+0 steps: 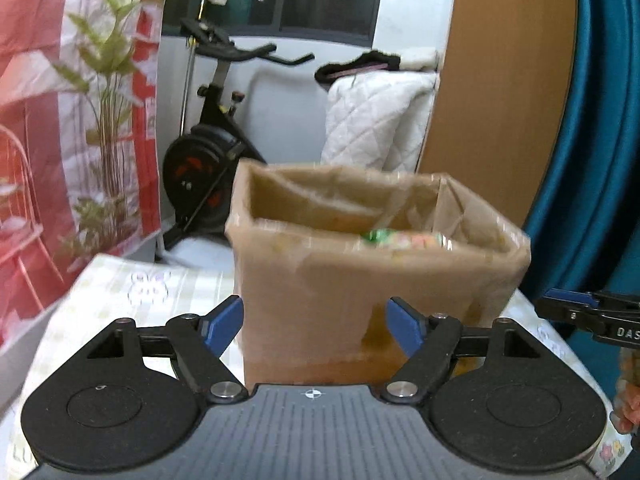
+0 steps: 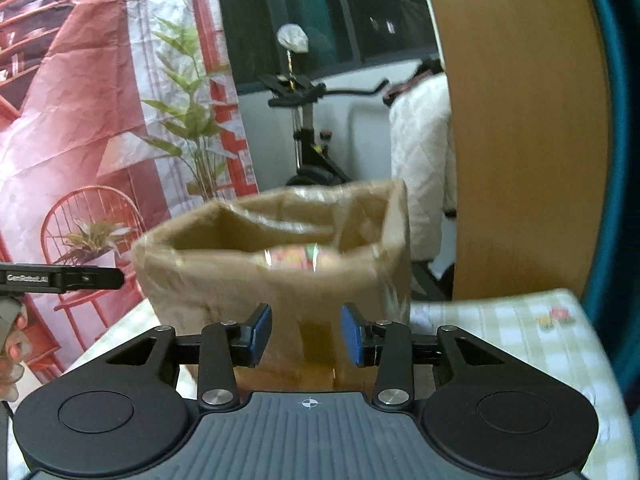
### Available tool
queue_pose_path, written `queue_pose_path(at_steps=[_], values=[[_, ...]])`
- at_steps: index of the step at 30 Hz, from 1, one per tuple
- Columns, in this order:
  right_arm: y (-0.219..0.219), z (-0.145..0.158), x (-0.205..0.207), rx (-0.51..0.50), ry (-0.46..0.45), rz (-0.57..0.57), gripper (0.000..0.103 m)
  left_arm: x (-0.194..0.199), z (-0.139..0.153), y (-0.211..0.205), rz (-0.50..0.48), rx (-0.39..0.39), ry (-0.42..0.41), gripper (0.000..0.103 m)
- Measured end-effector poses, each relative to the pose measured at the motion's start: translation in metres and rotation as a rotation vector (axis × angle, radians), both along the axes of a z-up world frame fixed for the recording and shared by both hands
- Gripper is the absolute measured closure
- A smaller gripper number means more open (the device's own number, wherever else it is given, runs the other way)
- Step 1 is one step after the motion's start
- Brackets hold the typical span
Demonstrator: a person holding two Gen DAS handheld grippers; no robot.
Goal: Organize snacks
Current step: 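Move both open tools back down to the snack pile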
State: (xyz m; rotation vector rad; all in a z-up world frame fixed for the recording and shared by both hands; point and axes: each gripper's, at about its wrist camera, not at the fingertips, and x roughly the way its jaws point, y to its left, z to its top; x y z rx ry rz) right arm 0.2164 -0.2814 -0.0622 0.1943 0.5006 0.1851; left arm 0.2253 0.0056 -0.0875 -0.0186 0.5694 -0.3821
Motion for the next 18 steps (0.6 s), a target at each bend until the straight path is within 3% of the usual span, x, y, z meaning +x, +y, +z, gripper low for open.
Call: queue_pose_path(at_steps=[5, 10, 14, 18], values=[[-0.001, -0.044, -0.001, 0.008, 0.107, -0.037, 0.063, -0.004, -0.027, 0.001, -0.005, -0.009, 0.065, 0.024], [0.005, -0.071, -0.002, -0.039, 0.137, -0.042, 0.063, -0.002, -0.046, -0.001, -0.010, -0.002, 0.102, 0.029], [0.002, -0.081, 0.005, -0.130, 0.143, -0.036, 0.063, 0.002, -0.056, 0.002, -0.009, -0.011, 0.130, 0.029], [0.001, -0.091, 0.023, -0.298, 0.173, 0.064, 0.063, 0.005, -0.065, -0.001, -0.015, -0.013, 0.157, 0.031]])
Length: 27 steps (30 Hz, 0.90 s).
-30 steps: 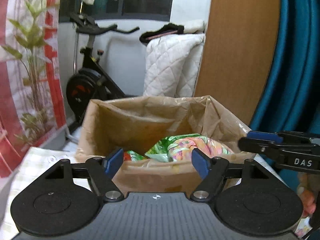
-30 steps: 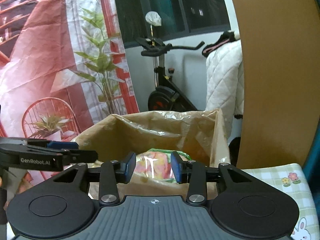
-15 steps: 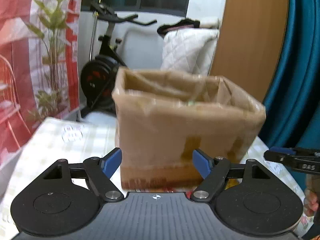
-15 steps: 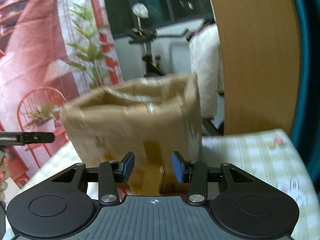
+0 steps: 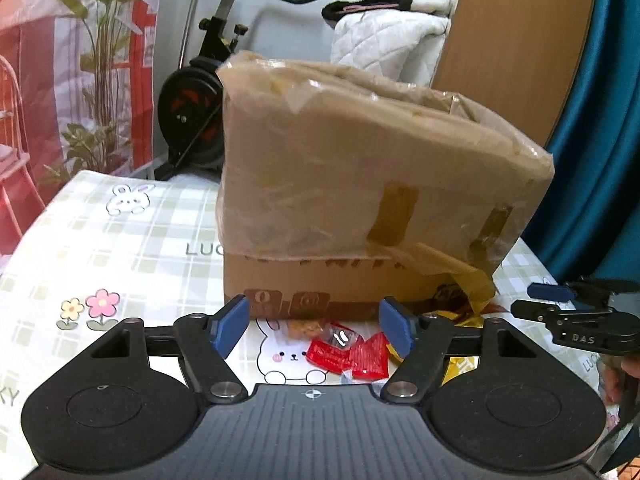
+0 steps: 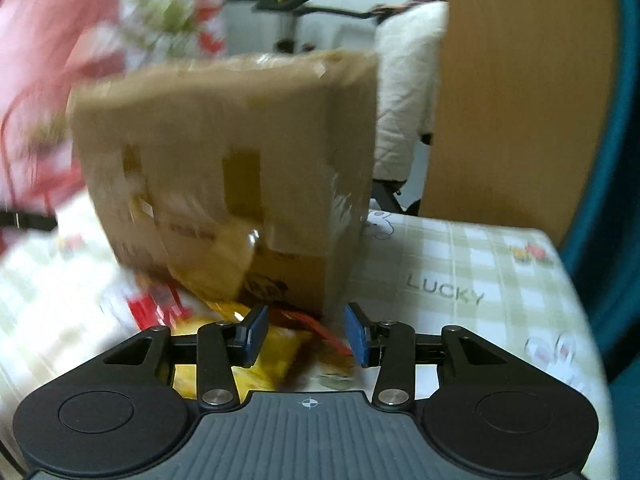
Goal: Organize snacks
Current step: 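Move both open tools back down to the snack pile, then grasp the red packet with the left tool while the right tool grasps a red strip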
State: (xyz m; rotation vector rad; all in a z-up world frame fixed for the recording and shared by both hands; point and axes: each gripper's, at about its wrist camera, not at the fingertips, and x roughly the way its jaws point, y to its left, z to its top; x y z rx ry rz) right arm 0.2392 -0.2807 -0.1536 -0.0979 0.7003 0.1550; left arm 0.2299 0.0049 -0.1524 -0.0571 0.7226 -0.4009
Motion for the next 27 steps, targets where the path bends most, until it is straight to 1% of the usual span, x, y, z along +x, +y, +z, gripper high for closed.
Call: queue_pose_path(at_steps=[3, 8, 11, 13, 14, 15, 16, 17, 18, 21, 23, 27], values=[[-0.001, -0.006, 0.018, -0.047, 0.033, 0.048, 0.063, 0.002, -0.008, -0.004, -0.012, -0.001, 0.020, 0.035], [0.001, -0.018, 0.043, -0.028, 0.104, 0.109, 0.064, 0.009, -0.022, -0.006, -0.006, -0.012, 0.065, 0.038], [0.005, -0.027, 0.053, -0.024, 0.120, 0.101, 0.064, 0.009, -0.029, -0.009, -0.013, -0.001, 0.081, 0.042], [0.004, -0.032, 0.058, 0.000, 0.130, 0.091, 0.067, 0.009, -0.031, -0.010, -0.018, 0.001, 0.093, 0.042], [0.003, -0.034, 0.060, 0.024, 0.134, 0.088, 0.076, 0.009, -0.033, -0.009, -0.020, 0.001, 0.099, 0.042], [0.002, -0.035, 0.060, 0.043, 0.136, 0.084, 0.082, 0.009, -0.035, -0.008, -0.021, 0.000, 0.104, 0.043], [0.001, -0.036, 0.059, 0.049, 0.140, 0.082, 0.084, 0.008, -0.036, -0.008, -0.022, 0.000, 0.107, 0.043], [0.001, -0.035, 0.056, 0.052, 0.137, 0.078, 0.093, 0.007, -0.039, -0.007, -0.023, 0.001, 0.112, 0.043], [0.000, -0.034, 0.053, 0.057, 0.131, 0.067, 0.096, 0.007, -0.041, -0.007, -0.025, 0.002, 0.118, 0.043], [-0.006, -0.027, 0.039, 0.107, 0.102, 0.031, 0.096, 0.004, -0.049, -0.005, -0.039, -0.004, 0.138, 0.044], [-0.012, -0.021, 0.027, 0.143, 0.076, -0.002, 0.097, 0.002, -0.054, -0.006, -0.055, -0.006, 0.146, 0.047], [-0.020, -0.014, 0.008, 0.216, 0.034, -0.061, 0.097, 0.003, -0.059, -0.017, -0.094, 0.005, 0.139, 0.047]])
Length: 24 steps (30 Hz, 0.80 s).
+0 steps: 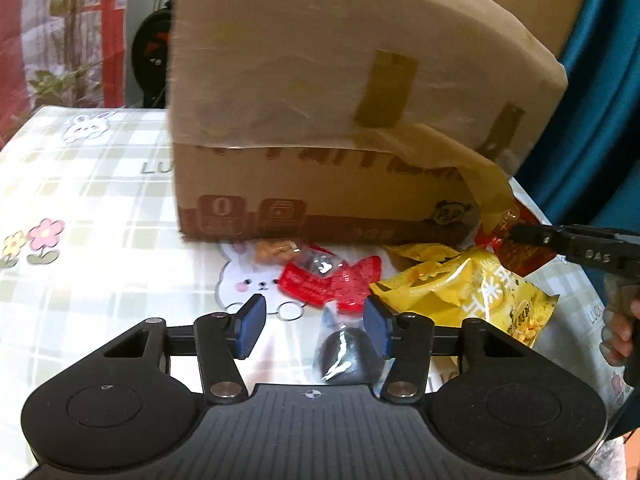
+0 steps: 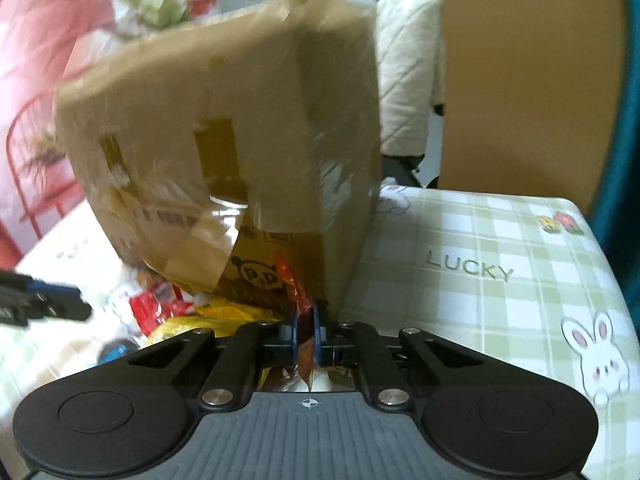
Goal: Organize snacks
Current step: 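Grasp the red packet with the left tool while the right tool grasps a red strip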
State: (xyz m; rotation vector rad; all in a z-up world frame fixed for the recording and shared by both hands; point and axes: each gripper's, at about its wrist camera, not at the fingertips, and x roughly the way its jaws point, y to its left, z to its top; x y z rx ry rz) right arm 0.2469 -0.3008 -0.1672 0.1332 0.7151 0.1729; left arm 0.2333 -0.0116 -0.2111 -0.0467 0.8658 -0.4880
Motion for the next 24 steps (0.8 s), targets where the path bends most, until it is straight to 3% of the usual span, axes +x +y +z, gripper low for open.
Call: queue_pose_path(at_steps=[8, 10, 15, 17, 21, 24], values=[[0.006, 0.009, -0.014, 0.051, -0.027, -0.008, 0.097, 0.034, -0.006, -0.038, -0.041, -0.033, 0.004, 0.048], [0.007, 0.008, -0.014, 0.054, -0.026, -0.009, 0.097, 0.042, -0.009, -0.050, -0.047, -0.005, 0.001, 0.053], [0.005, 0.007, -0.019, 0.071, -0.025, -0.012, 0.097, 0.047, -0.026, -0.071, -0.054, 0.117, -0.012, 0.053], [0.004, 0.007, -0.020, 0.077, -0.026, -0.014, 0.097, 0.044, -0.033, -0.070, -0.045, 0.163, -0.014, 0.052], [0.005, 0.007, -0.022, 0.088, -0.033, -0.010, 0.096, 0.036, -0.036, -0.050, -0.008, 0.113, 0.010, 0.050], [0.009, 0.008, -0.024, 0.097, -0.038, -0.004, 0.096, 0.028, -0.037, -0.037, -0.013, 0.123, 0.013, 0.048]])
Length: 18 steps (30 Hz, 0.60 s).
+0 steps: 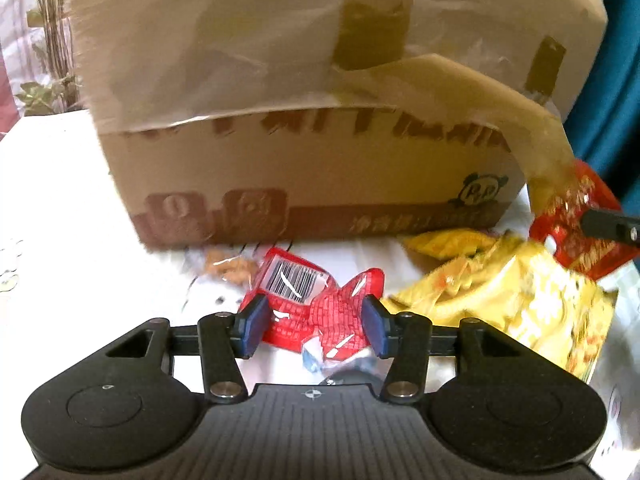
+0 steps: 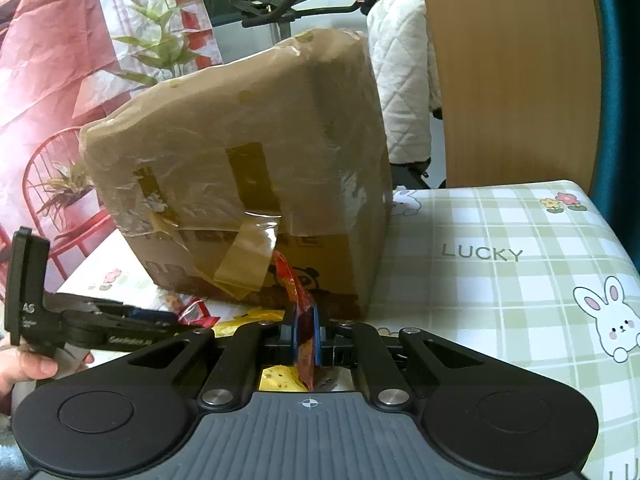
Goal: Organize snacks
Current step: 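Grasp the red packet with the left tool while the right tool grasps a red strip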
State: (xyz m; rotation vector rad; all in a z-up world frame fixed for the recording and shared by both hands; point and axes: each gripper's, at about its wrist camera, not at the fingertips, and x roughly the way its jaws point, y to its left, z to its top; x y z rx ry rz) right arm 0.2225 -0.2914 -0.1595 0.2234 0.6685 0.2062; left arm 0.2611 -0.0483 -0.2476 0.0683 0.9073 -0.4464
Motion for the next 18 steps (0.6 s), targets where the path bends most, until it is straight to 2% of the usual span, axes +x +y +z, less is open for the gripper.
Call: queue_pose_path(at_steps=[5, 14, 16, 18], values=[[0.006, 0.000, -0.003, 0.008, -0.004, 0.012, 0.096, -0.012, 0.000, 0.026, 0.012, 0.016, -0.007, 0.041], [0.007, -0.001, -0.006, 0.012, 0.001, -0.001, 0.097, -0.023, 0.003, 0.071, 0.064, 0.023, 0.016, 0.043], [0.006, -0.002, -0.007, 0.008, 0.000, -0.007, 0.097, -0.024, 0.007, 0.079, 0.106, -0.005, 0.039, 0.043], [0.006, -0.001, -0.007, -0.001, 0.000, -0.015, 0.096, -0.024, 0.013, 0.083, 0.119, -0.065, 0.043, 0.043]])
